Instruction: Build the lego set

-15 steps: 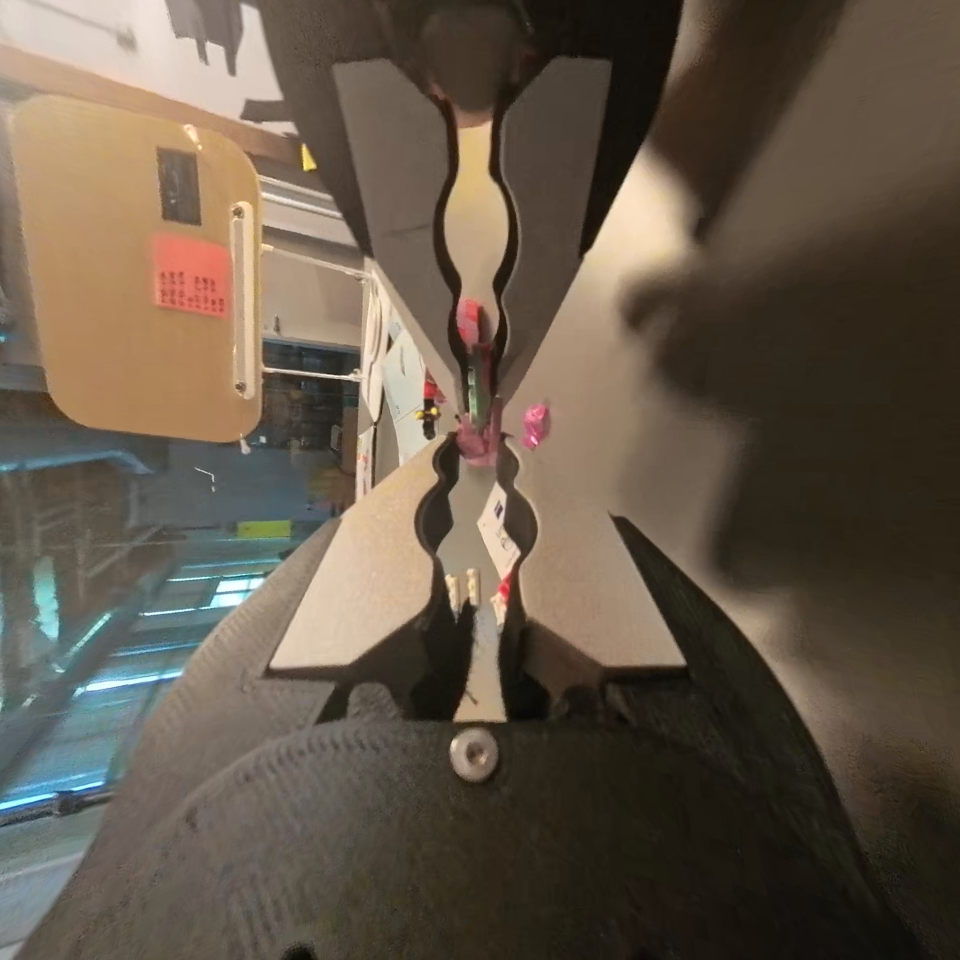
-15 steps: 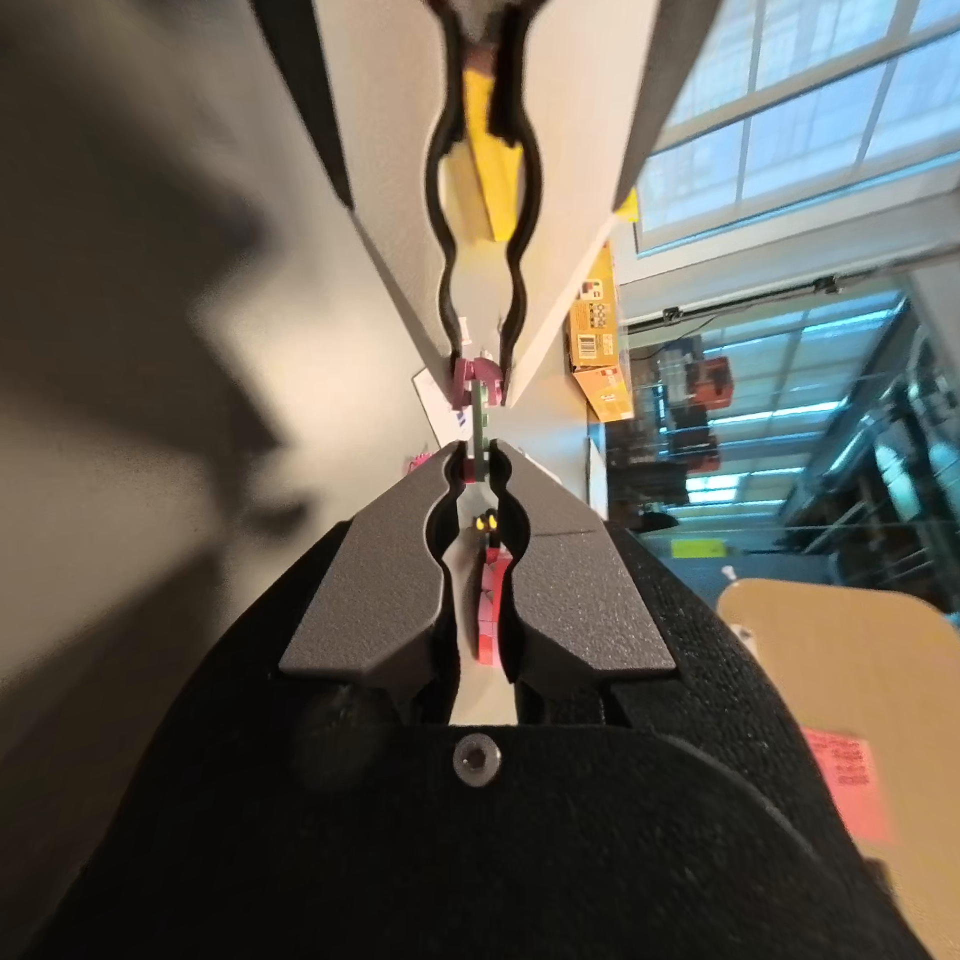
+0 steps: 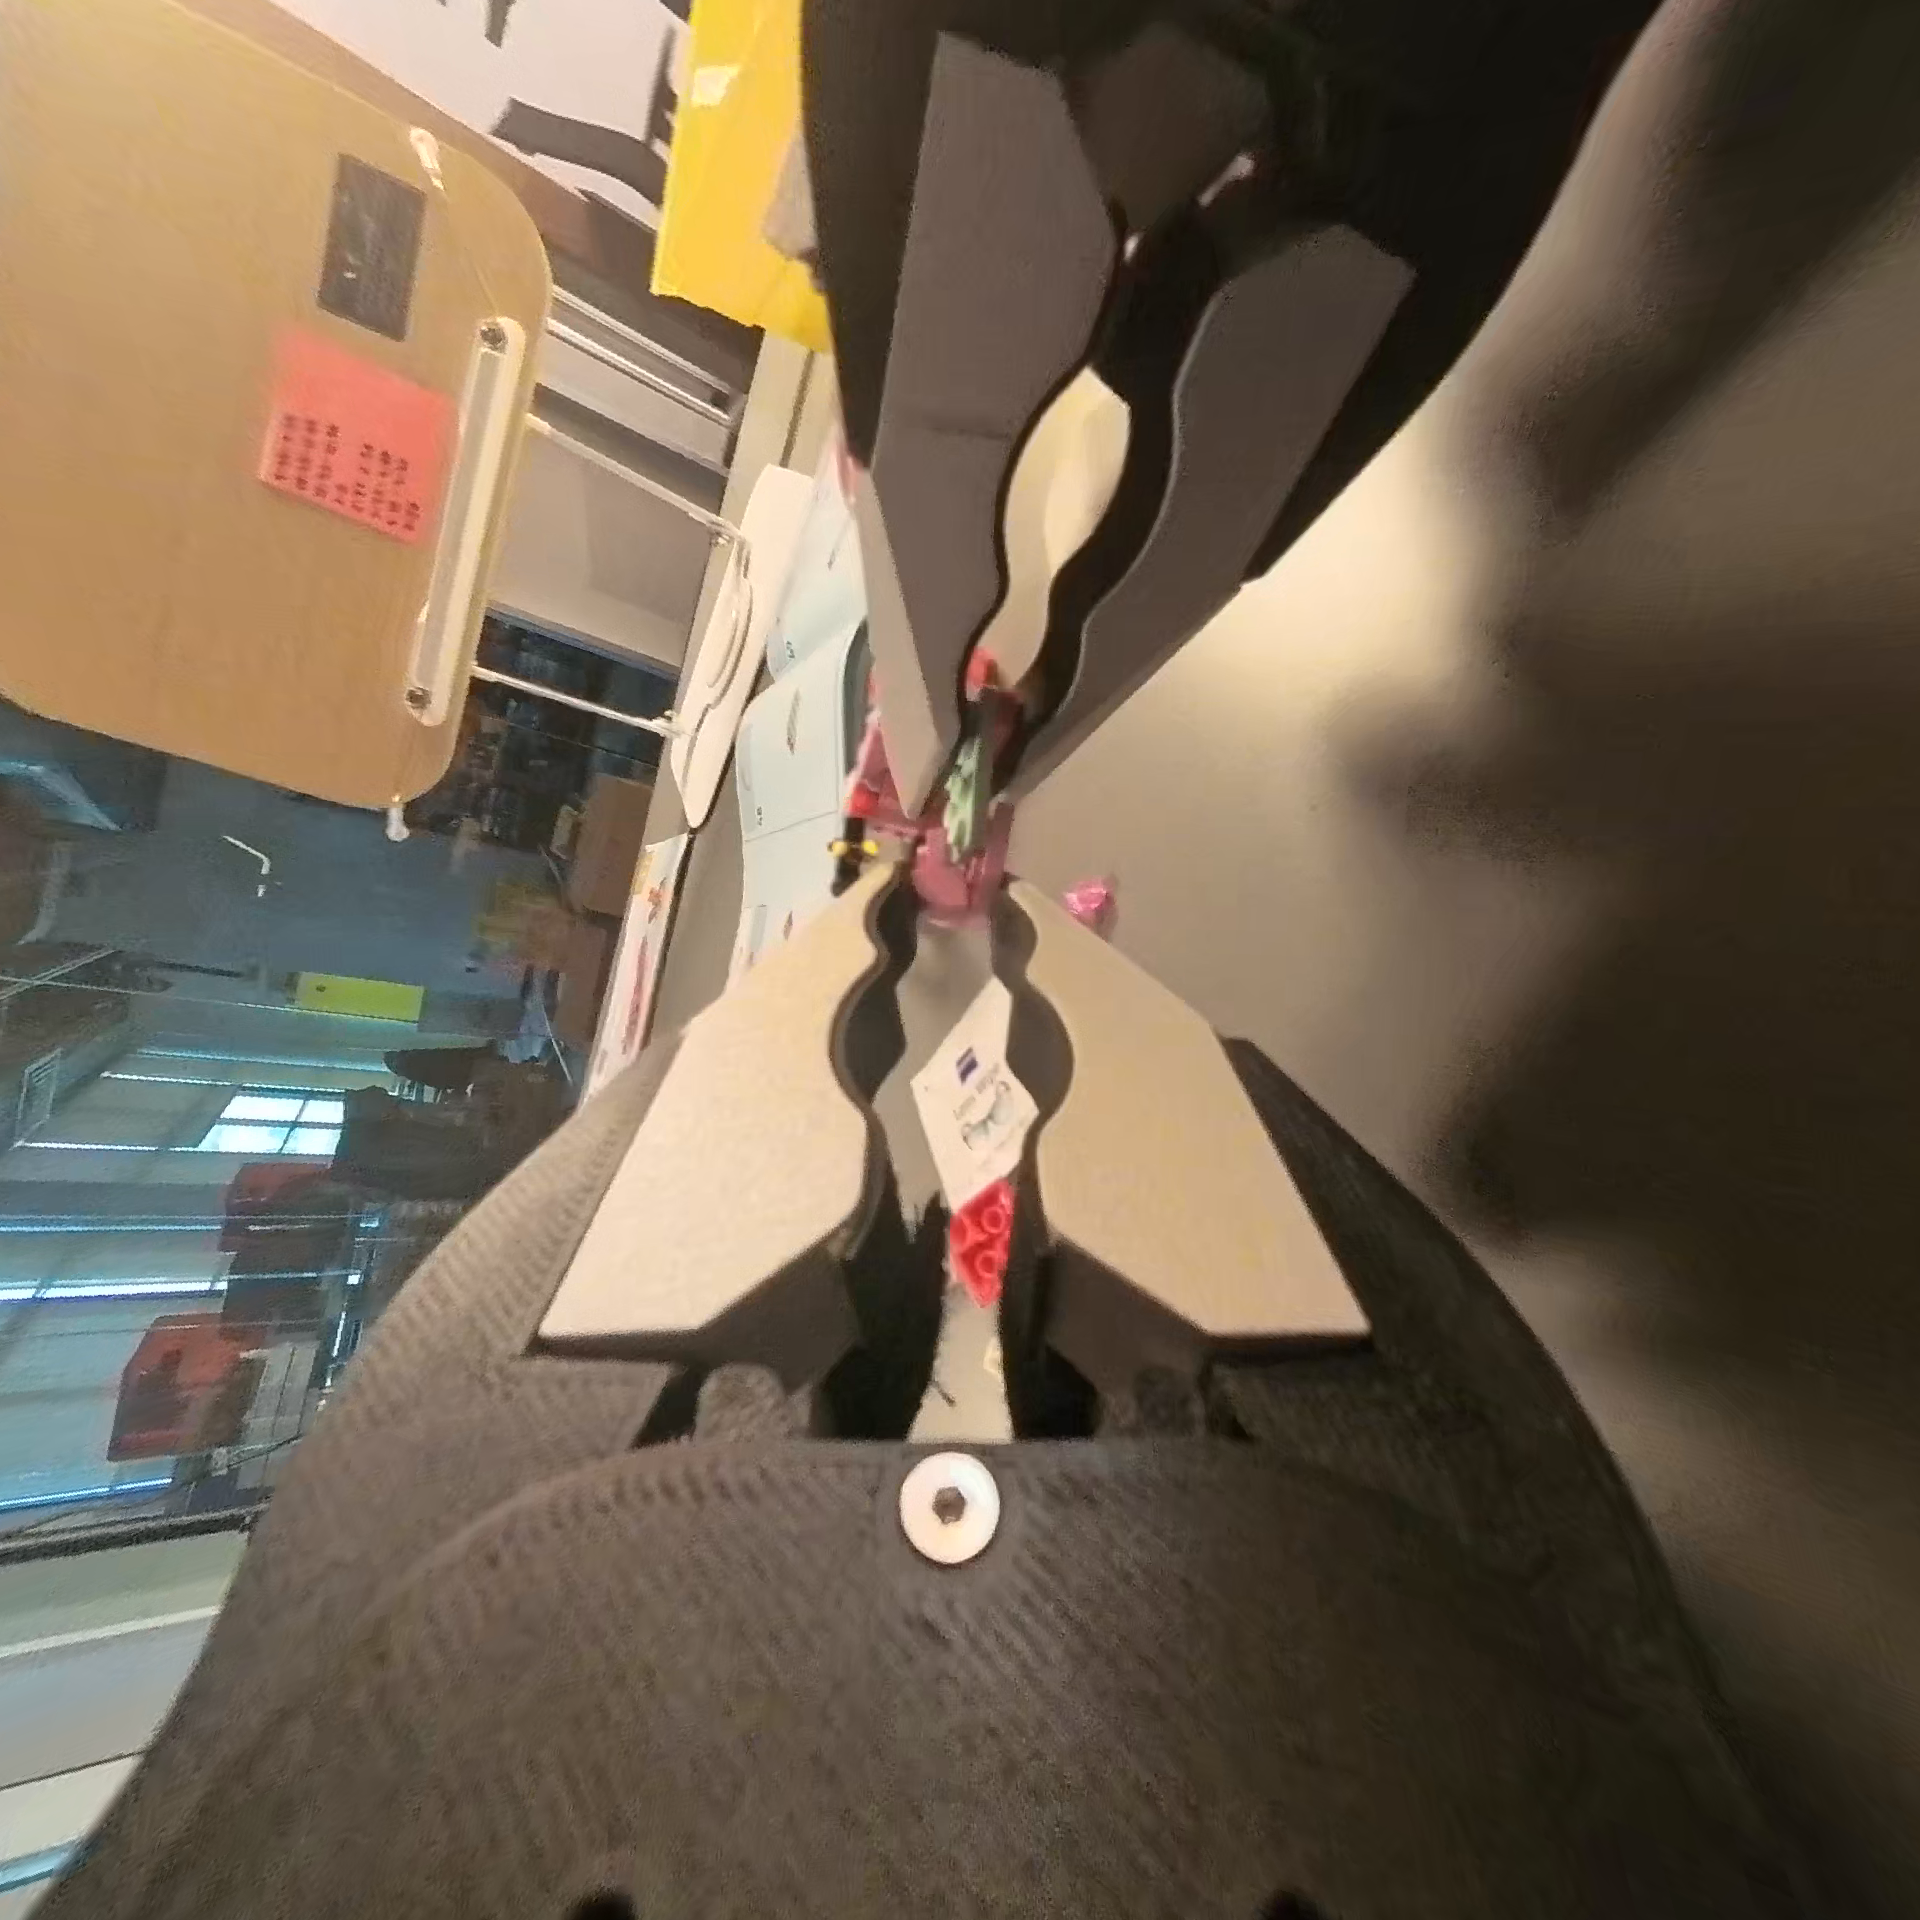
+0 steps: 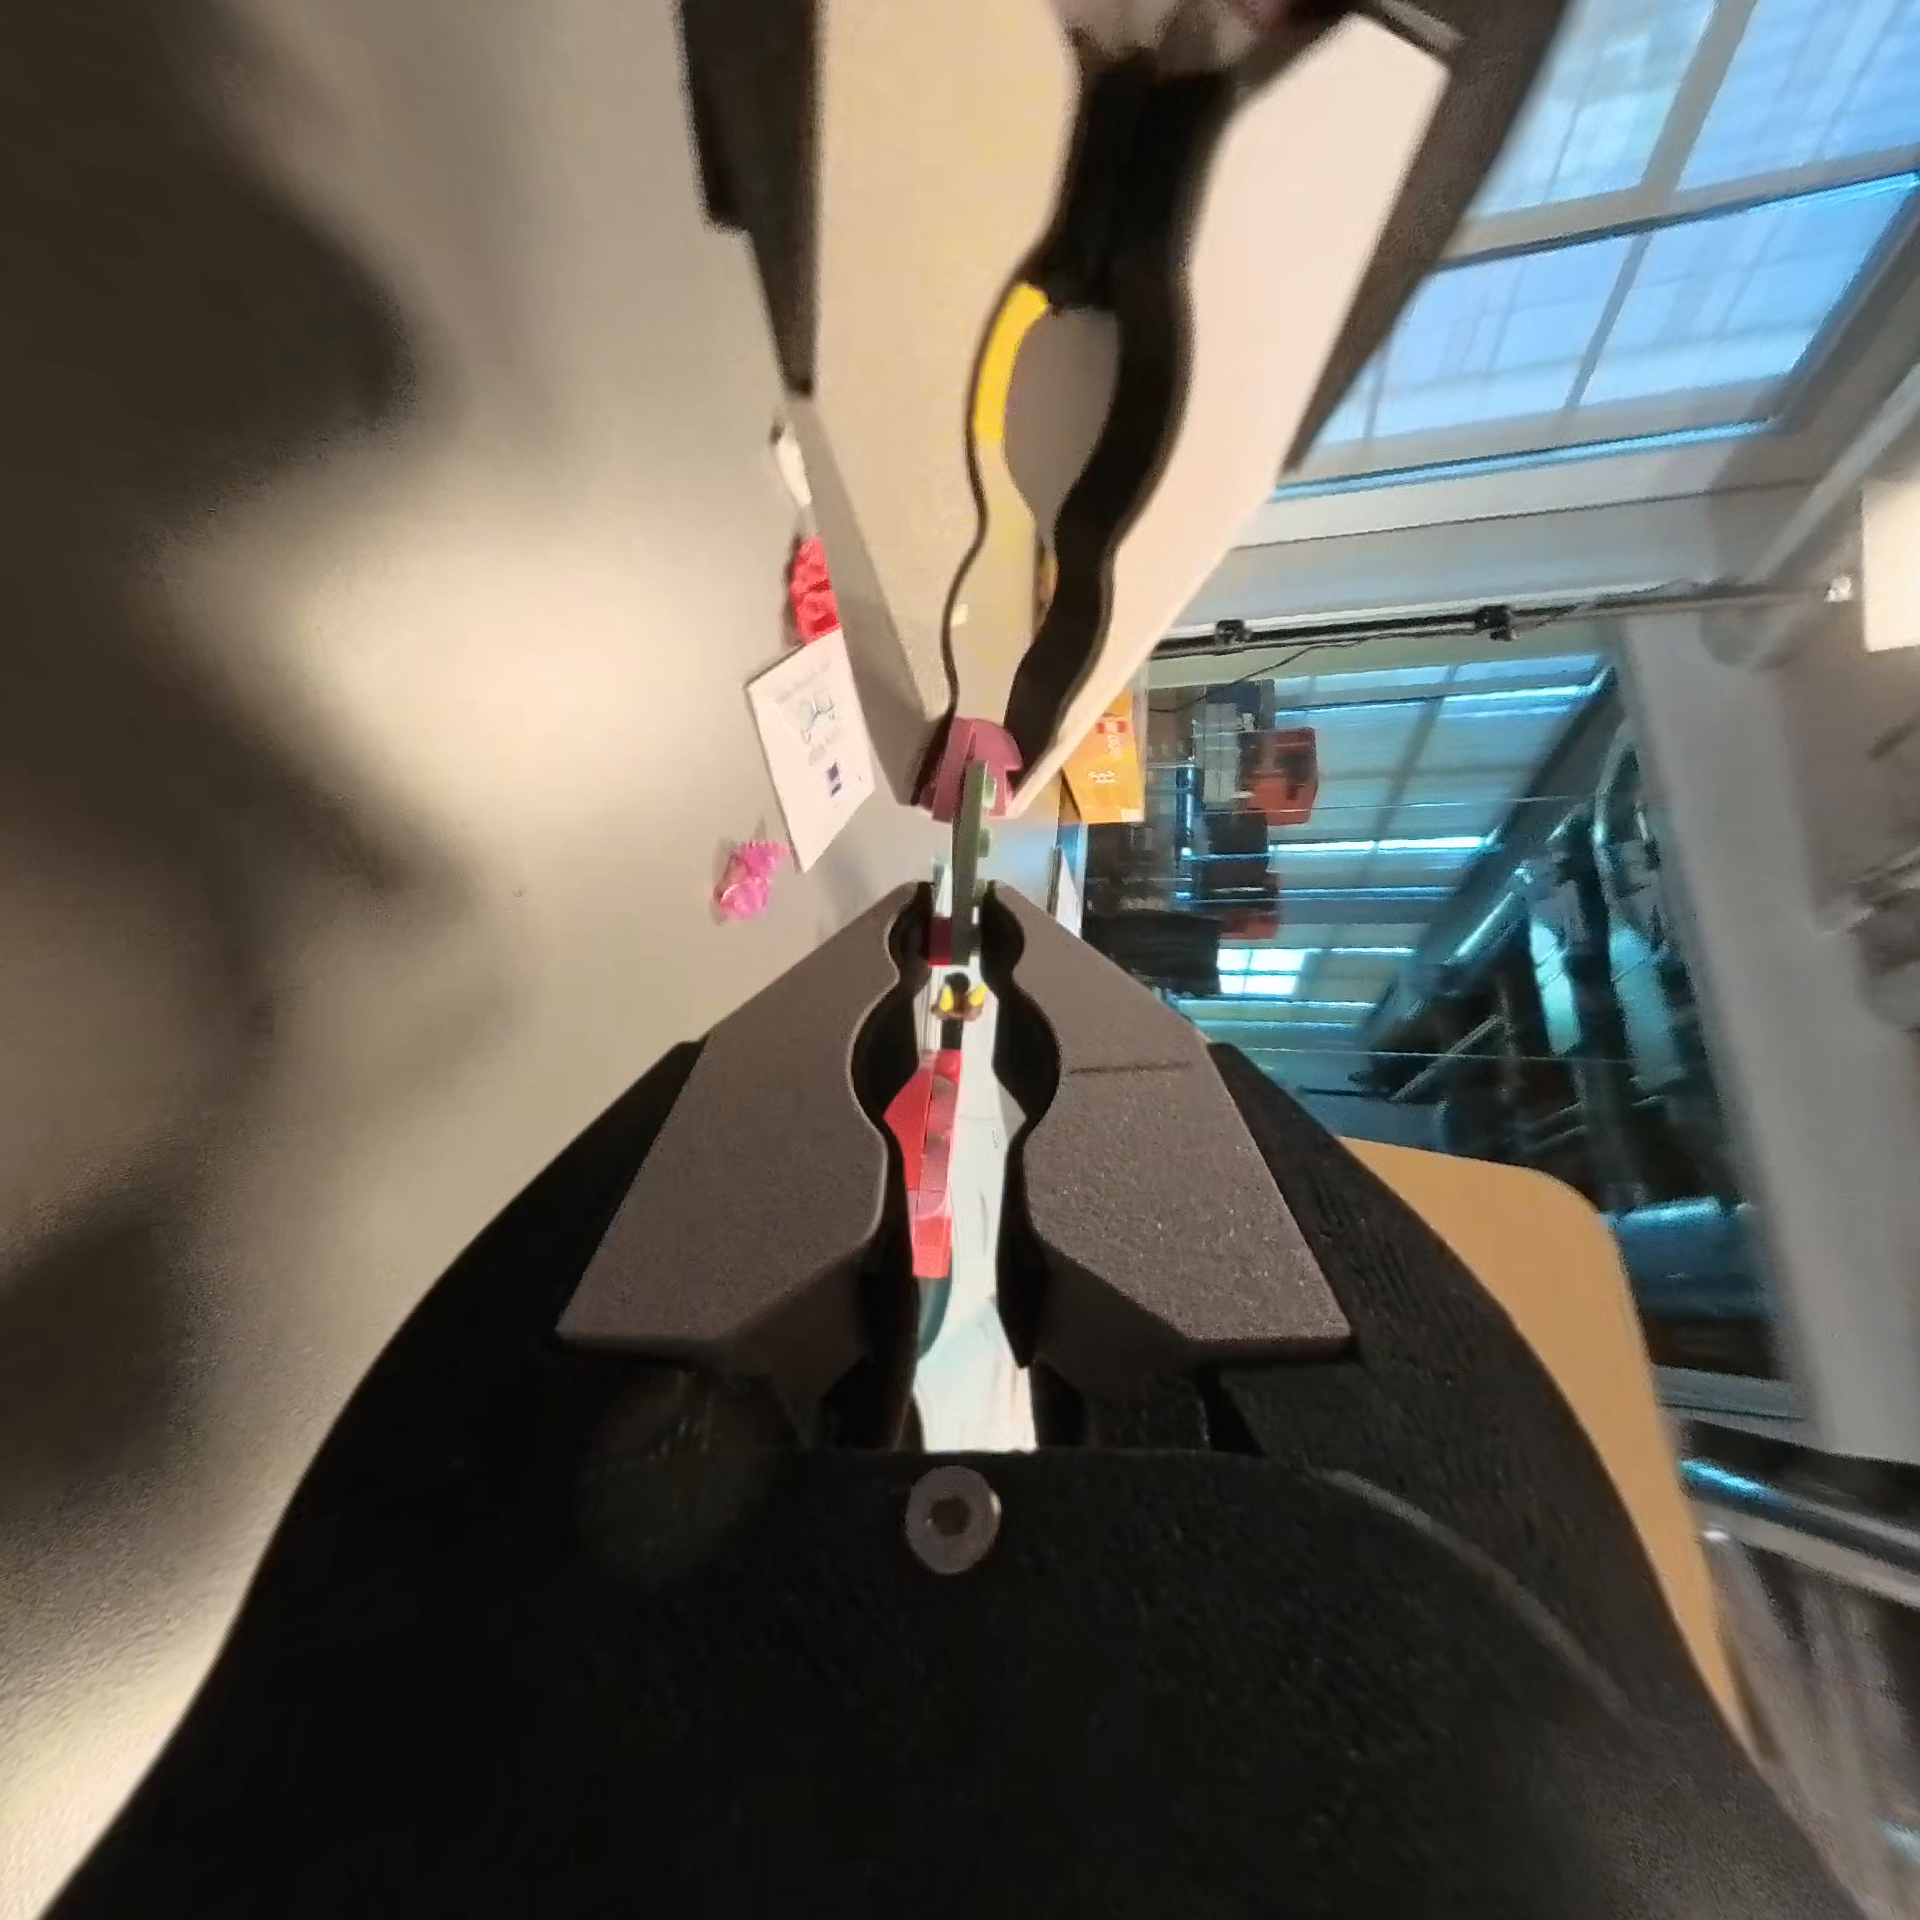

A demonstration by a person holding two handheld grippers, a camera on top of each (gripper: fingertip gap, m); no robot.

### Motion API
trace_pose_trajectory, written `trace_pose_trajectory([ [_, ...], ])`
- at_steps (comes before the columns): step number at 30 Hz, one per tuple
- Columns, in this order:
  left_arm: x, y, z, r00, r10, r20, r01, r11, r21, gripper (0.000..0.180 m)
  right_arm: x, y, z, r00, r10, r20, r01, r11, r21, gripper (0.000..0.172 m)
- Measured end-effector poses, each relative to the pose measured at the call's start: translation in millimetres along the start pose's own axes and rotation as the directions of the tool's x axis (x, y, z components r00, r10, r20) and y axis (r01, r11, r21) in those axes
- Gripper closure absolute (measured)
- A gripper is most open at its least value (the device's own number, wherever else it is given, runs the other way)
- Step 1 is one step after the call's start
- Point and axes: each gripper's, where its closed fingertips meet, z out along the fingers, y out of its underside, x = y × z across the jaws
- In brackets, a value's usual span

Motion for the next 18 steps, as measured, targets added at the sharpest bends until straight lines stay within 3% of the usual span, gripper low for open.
trace_pose_trajectory([
  [3,8,6,3,0.999,0.012,-0.035,-0.013,1.000,-0.026,0.168,-9,1,3,0.999,-0.020,0.029,0.020,1.000,-0.011,0.166],
  [18,36,16,13,0.980,-0.102,-0.173,0.090,0.993,-0.075,0.168,-42,-3,9,0.948,0.194,0.252,-0.189,0.981,-0.045,0.168],
])
